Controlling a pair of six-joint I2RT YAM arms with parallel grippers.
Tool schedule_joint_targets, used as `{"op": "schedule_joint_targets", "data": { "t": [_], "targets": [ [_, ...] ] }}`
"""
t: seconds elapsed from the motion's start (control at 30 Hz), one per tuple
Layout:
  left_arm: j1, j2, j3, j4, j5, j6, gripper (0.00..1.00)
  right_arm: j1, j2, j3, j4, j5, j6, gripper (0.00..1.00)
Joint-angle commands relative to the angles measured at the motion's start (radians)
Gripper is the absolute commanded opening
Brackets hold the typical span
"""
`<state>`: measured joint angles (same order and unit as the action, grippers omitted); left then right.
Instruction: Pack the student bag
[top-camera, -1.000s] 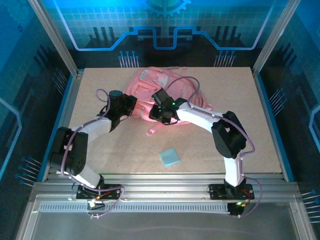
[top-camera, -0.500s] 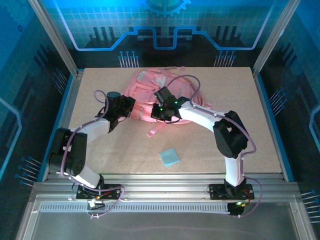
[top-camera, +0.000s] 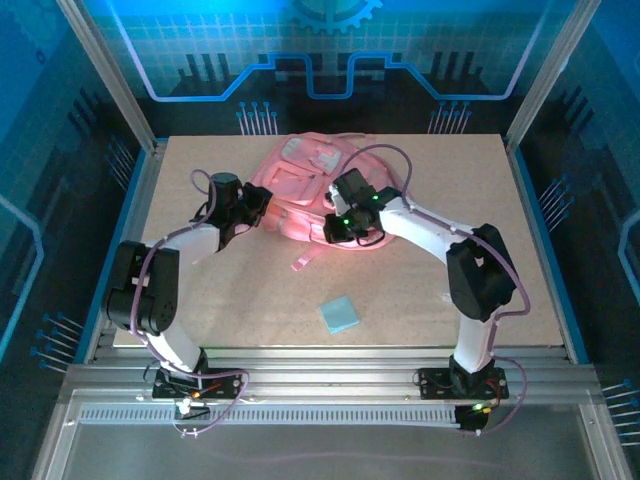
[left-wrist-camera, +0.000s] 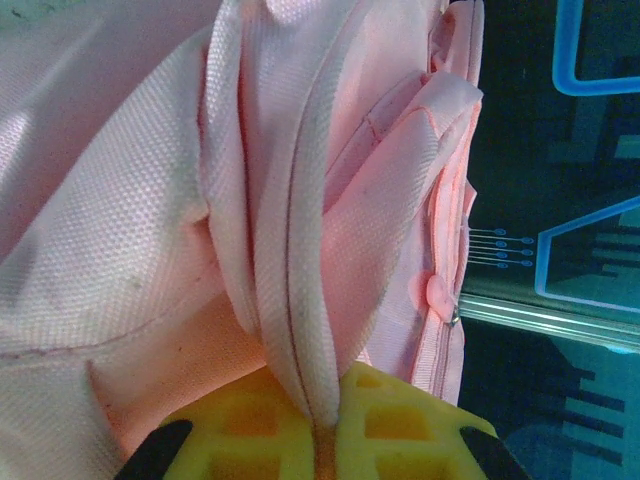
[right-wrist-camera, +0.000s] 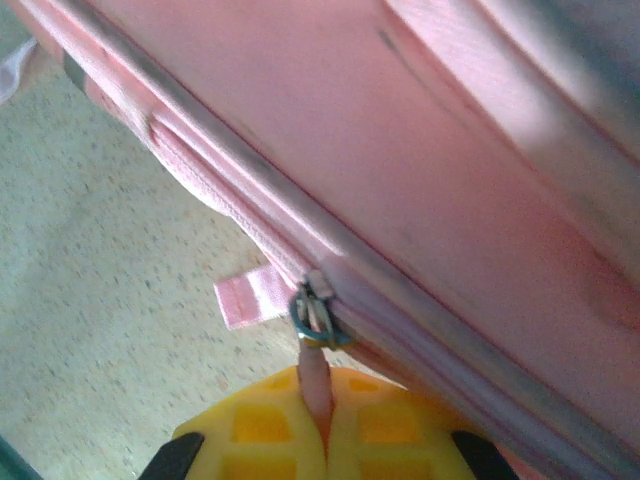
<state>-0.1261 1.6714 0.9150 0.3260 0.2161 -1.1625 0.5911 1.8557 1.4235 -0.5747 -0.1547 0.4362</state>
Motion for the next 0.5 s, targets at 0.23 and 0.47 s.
{"op": "schedule_joint_targets", "data": {
  "t": [0.23, 0.47],
  "targets": [
    [0.122, 0.077, 0.143, 0.024, -0.022, 0.108, 0.0, -0.143, -0.055, -0.074, -0.389, 0.089, -0.181, 0.0],
    [0.157, 0.203, 0.33, -0.066, 0.0, 0.196, 0.0, -0.182, -0.107, -0.139, -0.375, 0.024, -0.171, 0.0]
  ]
}}
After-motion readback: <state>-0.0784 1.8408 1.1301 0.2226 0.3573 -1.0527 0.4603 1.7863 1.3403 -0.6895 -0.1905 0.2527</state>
